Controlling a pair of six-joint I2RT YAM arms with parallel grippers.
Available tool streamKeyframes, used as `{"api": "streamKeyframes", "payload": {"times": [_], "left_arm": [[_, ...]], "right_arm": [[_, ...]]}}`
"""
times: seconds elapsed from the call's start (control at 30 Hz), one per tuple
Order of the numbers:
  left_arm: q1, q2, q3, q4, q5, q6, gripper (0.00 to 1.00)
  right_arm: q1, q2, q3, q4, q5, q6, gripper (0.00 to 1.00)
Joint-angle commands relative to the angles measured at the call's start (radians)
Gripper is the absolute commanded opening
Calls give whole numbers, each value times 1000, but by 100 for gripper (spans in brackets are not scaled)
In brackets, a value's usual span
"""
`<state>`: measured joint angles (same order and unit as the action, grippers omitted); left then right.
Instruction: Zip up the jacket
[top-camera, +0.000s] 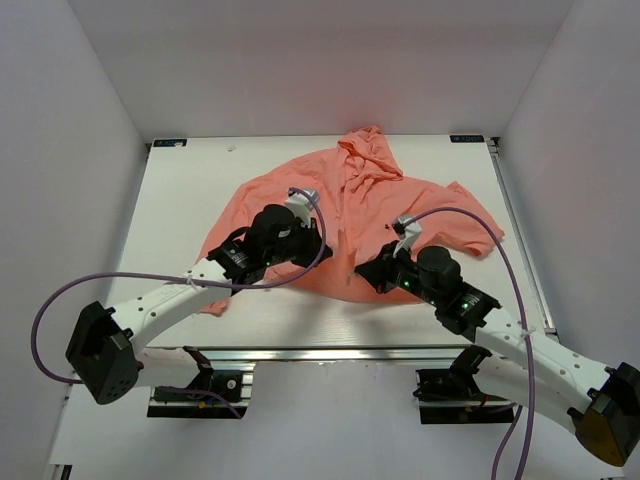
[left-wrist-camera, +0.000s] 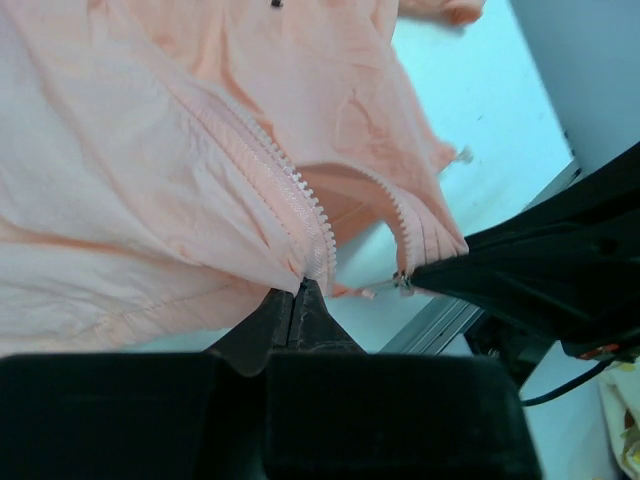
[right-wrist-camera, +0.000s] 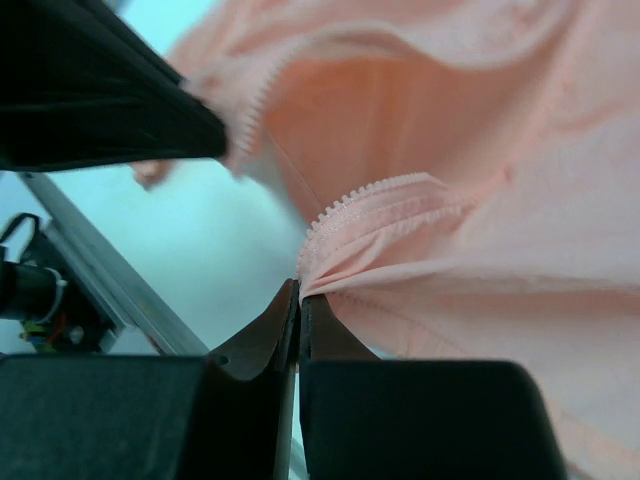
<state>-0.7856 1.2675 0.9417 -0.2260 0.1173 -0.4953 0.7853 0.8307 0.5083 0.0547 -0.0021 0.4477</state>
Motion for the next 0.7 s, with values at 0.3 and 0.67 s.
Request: {"api": "streamKeyframes", "payload": {"times": [0.3, 0.67], "left_arm": [[-4, 3, 48, 146, 8, -6, 0], [-3, -68, 71, 39, -102, 23, 0]], "right_arm": [[-12, 103, 96, 359, -135, -155, 0], [-14, 258, 191, 479, 137, -141, 0]]}}
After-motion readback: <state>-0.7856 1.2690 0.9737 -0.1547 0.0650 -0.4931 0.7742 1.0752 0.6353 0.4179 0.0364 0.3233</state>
